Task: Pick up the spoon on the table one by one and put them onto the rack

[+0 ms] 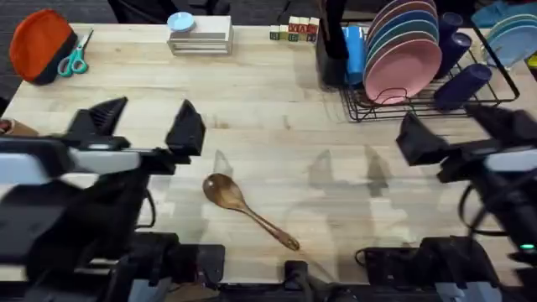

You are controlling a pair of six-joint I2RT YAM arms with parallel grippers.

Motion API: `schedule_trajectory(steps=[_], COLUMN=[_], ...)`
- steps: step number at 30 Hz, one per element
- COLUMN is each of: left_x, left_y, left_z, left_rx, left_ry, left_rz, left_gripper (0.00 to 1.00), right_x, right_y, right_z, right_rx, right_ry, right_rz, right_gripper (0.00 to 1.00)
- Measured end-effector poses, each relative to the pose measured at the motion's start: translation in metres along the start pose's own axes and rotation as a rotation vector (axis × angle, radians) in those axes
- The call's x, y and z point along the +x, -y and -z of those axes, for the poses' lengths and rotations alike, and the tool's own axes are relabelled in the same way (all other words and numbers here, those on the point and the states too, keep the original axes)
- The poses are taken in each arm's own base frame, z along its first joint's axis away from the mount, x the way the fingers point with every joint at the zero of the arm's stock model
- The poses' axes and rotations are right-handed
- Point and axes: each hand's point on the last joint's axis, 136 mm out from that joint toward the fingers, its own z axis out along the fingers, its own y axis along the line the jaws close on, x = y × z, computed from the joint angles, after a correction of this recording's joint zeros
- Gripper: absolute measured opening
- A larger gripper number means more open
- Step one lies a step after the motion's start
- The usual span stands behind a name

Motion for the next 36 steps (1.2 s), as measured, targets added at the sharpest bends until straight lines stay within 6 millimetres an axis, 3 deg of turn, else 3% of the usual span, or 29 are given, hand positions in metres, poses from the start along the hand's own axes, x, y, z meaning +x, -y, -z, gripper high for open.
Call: schedule_trajectory(steps=[7, 13, 16, 23, 30, 36], left_x=[-0.046, -0.069, -0.076, -0.079, -0.068, -0.066], left_y=[-0.003, -0.004, -0.003, -0.003, -0.002, -0.002], left_z=[0.018, 0.011, 0.003, -0.023, -0.035, -0.038], left_rx=[-0.018, -0.018, -0.017, -0.016, -0.012, -0.011], left_ry=[-0.007, -0.115, -0.195, -0.394, -0.468, -0.477], left_rz=[-0.001, -0.003, -0.004, -0.008, -0.008, -0.009], left_gripper=[0.993, 0.993, 0.993, 0.993, 0.993, 0.993], right_x=[-0.040, -0.077, -0.085, -0.077, -0.076, -0.078], right_y=[0.001, -0.001, -0.004, -0.010, -0.015, -0.043], right_z=[-0.003, -0.019, -0.030, -0.054, -0.055, -0.050], right_rx=[-0.009, -0.039, -0.067, -0.112, -0.144, -0.279], right_ry=[-0.112, -0.213, -0.264, -0.402, -0.406, -0.405], right_rz=[-0.009, -0.019, -0.027, -0.051, -0.058, -0.067], right_gripper=[0.993, 0.993, 0.993, 0.993, 0.993, 0.993])
